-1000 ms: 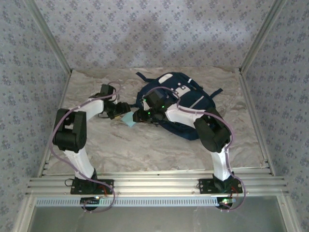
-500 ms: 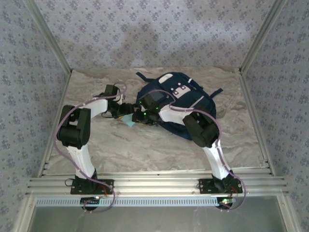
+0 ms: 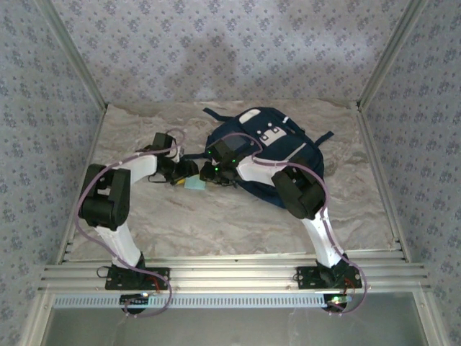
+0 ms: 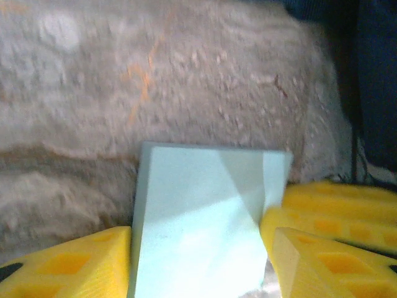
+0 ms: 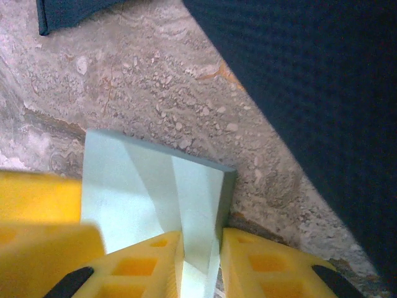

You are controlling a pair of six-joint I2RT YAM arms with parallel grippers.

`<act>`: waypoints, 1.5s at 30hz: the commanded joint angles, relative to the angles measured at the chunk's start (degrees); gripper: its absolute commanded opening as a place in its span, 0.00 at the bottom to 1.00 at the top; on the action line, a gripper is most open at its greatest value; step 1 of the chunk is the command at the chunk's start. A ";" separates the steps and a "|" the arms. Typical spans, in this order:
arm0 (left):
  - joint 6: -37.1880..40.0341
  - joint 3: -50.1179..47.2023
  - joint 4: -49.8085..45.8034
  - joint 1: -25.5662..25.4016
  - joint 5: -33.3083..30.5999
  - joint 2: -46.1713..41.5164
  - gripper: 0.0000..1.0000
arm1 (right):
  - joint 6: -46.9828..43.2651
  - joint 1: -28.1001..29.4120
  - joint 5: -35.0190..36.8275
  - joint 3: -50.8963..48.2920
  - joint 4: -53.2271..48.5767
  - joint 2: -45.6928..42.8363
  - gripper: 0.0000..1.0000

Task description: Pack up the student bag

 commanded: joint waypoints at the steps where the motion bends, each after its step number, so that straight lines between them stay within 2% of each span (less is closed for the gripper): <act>1: -3.81 0.62 0.65 -2.50 14.42 -4.59 0.60 | 1.07 -0.04 2.03 0.91 1.62 2.83 0.25; 6: -6.10 0.32 3.00 -2.60 16.16 -5.78 0.60 | 1.20 0.02 1.48 0.83 2.14 2.83 0.27; 12: -7.98 -1.13 6.34 -3.09 16.47 -2.72 0.60 | 1.53 0.07 0.67 0.18 2.79 2.66 0.28; 15: -7.61 -1.27 5.81 -3.12 15.78 -2.22 0.60 | 2.53 -0.38 0.22 -1.03 4.13 2.40 0.22; 22: -5.12 -1.03 2.02 -2.81 12.55 -2.14 0.61 | 2.38 -1.20 -1.10 -1.72 5.19 2.31 0.00; 32: -3.29 -1.84 -2.36 -1.68 8.49 0.86 0.65 | 1.72 -2.36 -1.26 -3.30 5.14 0.53 0.00; 36: -3.23 -3.06 -2.52 -1.27 8.92 2.59 0.58 | 2.08 -2.45 -1.48 -3.83 5.44 0.72 0.00; 45: -2.51 -2.58 -4.41 -1.09 5.77 0.63 0.28 | 1.82 -2.53 -1.49 -3.62 5.41 0.45 0.00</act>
